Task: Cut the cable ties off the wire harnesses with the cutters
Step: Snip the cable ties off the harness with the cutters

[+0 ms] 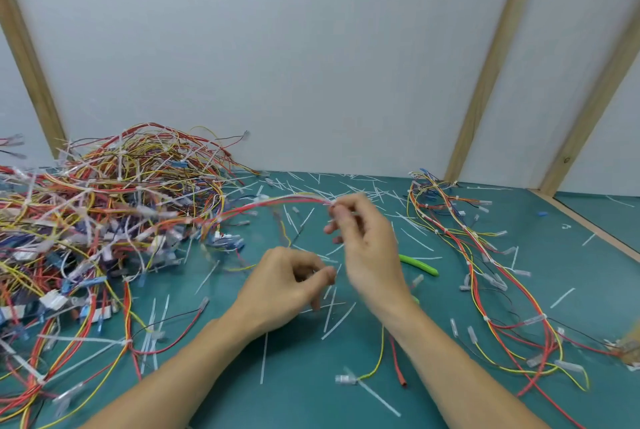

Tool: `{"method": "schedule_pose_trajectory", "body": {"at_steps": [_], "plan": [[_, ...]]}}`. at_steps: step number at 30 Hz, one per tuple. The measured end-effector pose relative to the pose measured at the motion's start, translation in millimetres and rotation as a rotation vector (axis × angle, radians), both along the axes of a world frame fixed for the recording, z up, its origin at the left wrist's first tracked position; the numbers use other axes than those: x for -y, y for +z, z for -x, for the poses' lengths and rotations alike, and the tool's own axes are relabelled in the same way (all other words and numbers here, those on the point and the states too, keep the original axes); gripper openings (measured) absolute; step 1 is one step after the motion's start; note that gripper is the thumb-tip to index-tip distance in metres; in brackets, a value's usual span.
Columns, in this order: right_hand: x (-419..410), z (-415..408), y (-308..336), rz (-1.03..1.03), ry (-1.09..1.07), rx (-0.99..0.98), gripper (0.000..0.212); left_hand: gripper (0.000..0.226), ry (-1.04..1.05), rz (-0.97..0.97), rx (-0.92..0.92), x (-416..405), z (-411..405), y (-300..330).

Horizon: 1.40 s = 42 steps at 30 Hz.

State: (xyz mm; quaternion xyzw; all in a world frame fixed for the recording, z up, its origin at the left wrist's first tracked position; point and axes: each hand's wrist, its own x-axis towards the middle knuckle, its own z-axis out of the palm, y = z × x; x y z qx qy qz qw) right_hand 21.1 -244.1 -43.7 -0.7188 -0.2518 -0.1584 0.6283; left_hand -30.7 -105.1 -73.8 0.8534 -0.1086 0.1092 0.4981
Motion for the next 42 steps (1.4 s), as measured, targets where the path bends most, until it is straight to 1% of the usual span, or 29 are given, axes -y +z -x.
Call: {"method": "schedule_pose_trajectory", "body": {"at_steps": [4, 6, 9, 10, 12, 13, 14, 15, 17, 18, 19, 20, 21, 23, 25, 26, 28, 29, 30, 32, 33, 34, 35, 36, 37, 39, 41, 42], "plan": [[16.1, -13.6, 9.7, -0.295, -0.232, -0.03, 0.024, 0.036, 0.208, 0.204, 0.133, -7.4, -2.5, 6.5], [20.4, -18.3, 11.5, -0.339, -0.351, 0.0, 0.021, 0.041, 0.332, 0.299, 0.141, -11.3, -5.6, 7.3], [25.3, -22.7, 13.6, -0.4, -0.457, 0.001, 0.02, 0.047, 0.547, 0.481, 0.145, -21.6, -12.0, 7.9], [27.4, -24.4, 14.8, -0.416, -0.487, 0.005, 0.021, 0.043, 0.605, 0.545, 0.162, -26.6, -13.7, 9.7], [31.0, -25.6, 14.8, -0.411, -0.514, 0.053, 0.019, 0.025, 0.649, 0.687, 0.203, -36.0, -16.1, 15.3], [31.7, -24.3, 13.7, -0.377, -0.501, 0.098, 0.018, 0.014, 0.629, 0.754, 0.221, -39.2, -16.4, 18.6], [31.8, -22.2, 11.2, -0.305, -0.473, 0.148, 0.018, 0.008, 0.589, 0.813, 0.237, -41.1, -16.0, 21.6], [31.3, -19.8, 7.9, -0.191, -0.441, 0.192, 0.017, 0.012, 0.543, 0.856, 0.252, -41.8, -15.9, 23.1], [28.0, -15.4, 0.8, 0.118, -0.392, 0.253, 0.015, 0.02, 0.487, 0.909, 0.258, -41.8, -16.0, 25.1], [25.9, -13.6, -1.7, 0.249, -0.359, 0.281, 0.014, 0.023, 0.508, 0.918, 0.24, -42.3, -17.0, 25.7], [24.3, -12.1, -2.4, 0.311, -0.327, 0.307, 0.014, 0.033, 0.573, 0.905, 0.213, -43.6, -17.8, 25.4], [23.0, -11.4, -0.9, 0.297, -0.318, 0.328, 0.015, 0.043, 0.663, 0.876, 0.182, -47.7, -19.4, 25.2], [22.9, -11.3, 2.0, 0.226, -0.338, 0.34, 0.015, 0.048, 0.763, 0.838, 0.159, -53.6, -20.3, 25.1], [27.9, -14.5, 9.0, 0.038, -0.433, 0.347, 0.016, 0.045, 0.913, 0.742, 0.178, -69.8, -20.5, 23.9], [36.5, -18.9, 12.8, -0.043, -0.518, 0.346, 0.017, 0.033, 0.937, 0.659, 0.294, -84.6, -19.4, 23.6], [39.3, -20.4, 12.9, -0.033, -0.548, 0.345, 0.017, 0.029, 0.913, 0.628, 0.35, -88.0, -19.5, 23.8], [39.4, -20.0, 10.5, 0.035, -0.567, 0.336, 0.014, 0.026, 0.855, 0.614, 0.393, -86.0, -20.7, 23.6], [37.3, -19.4, 8.8, 0.058, -0.561, 0.316, 0.014, 0.028, 0.835, 0.654, 0.401, -82.7, -20.8, 24.7], [35.4, -20.2, 8.2, 0.053, -0.56, 0.277, 0.014, 0.029, 0.824, 0.753, 0.41, -81.0, -21.1, 27.4], [36.1, -28.0, 9.2, -0.088, -0.586, 0.122, 0.015, 0.035, 0.772, 1.022, 0.452, -81.3, -17.8, 36.4], [39.1, -34.2, 10.0, -0.194, -0.61, 0.016, 0.017, 0.041, 0.727, 1.088, 0.466, -82.3, -16.2, 39.6], [44.1, -40.3, 10.1, -0.293, -0.635, -0.091, 0.018, 0.047, 0.668, 1.066, 0.462, -80.6, -15.0, 41.1], [50.1, -46.6, 9.0, -0.364, -0.659, -0.18, 0.019, 0.053, 0.599, 0.964, 0.434, -75.0, -13.2, 41.7], [55.2, -51.7, 6.6, -0.395, -0.671, -0.241, 0.019, 0.056, 0.516, 0.784, 0.383, -66.7, -11.2, 39.5], [58.3, -55.0, 3.8, -0.393, -0.671, -0.282, 0.019, 0.056, 0.417, 0.555, 0.323, -55.9, -8.0, 35.0], [57.8, -57.2, -0.7, -0.347, -0.649, -0.325, 0.02, 0.047, 0.205, 0.11, 0.193, -37.3, -4.6, 20.2], [53.9, -56.4, -3.2, -0.299, -0.609, -0.313, 0.02, 0.05, 0.05, -0.192, 0.085, -25.0, -3.1, 7.8], [52.2, -55.8, -3.5, -0.283, -0.588, -0.288, 0.019, 0.052, 0.021, -0.342, 0.099, -22.7, -4.4, 2.9]]}}
